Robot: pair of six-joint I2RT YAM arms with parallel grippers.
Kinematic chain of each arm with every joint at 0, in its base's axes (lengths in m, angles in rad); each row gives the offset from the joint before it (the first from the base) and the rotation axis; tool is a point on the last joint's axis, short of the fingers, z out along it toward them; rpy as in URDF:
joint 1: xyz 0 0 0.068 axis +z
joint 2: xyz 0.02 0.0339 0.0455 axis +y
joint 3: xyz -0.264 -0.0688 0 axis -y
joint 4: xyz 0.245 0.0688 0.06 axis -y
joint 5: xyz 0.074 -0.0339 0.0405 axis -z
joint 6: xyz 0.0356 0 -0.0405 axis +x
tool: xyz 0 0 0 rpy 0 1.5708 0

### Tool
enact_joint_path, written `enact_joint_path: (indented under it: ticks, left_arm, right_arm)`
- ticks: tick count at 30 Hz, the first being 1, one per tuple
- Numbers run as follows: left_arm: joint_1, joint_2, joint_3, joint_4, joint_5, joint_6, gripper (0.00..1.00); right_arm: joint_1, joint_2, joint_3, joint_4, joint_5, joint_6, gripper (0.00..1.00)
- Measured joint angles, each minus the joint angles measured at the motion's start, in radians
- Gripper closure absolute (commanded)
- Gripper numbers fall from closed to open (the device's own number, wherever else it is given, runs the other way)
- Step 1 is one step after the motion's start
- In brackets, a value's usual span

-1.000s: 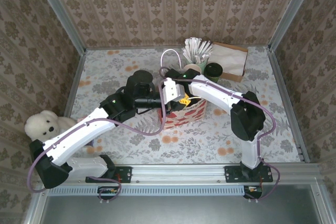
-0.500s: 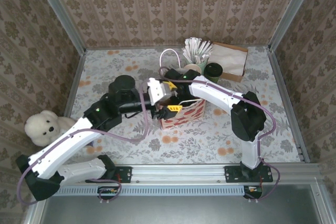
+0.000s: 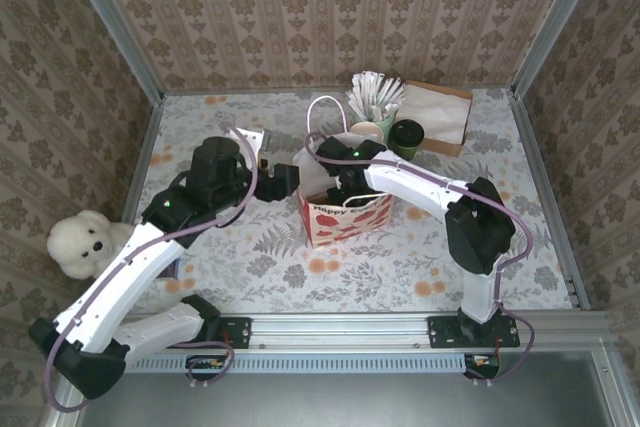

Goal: Pack the takeout coffee

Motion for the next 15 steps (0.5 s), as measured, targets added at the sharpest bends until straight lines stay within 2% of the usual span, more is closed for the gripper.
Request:
enact_joint_path:
  ticks: [6, 8, 10, 15]
  left_arm:
    - [0.001, 0.102, 0.076, -0.085, 0.052, -0.121, 0.24]
    - [0.002, 0.142, 0.101, -0.113, 0.068, -0.131, 0.28]
    - [0.003, 0.183, 0.132, -0.148, 0.079, -0.134, 0.35]
    - [0.023, 0.218, 0.151, -0.187, 0.103, -0.139, 0.41]
  right_arm:
    - [0.002, 0.0, -0.007, 0.034, 0.011, 0.004, 0.57]
    - [0.003, -0.003, -0.015, 0.048, 0.021, 0.014, 0.57]
    - [0.003, -0.018, -0.048, 0.081, 0.026, 0.024, 0.57]
    - [0.003, -0.059, -0.122, 0.15, 0.035, 0.03, 0.56]
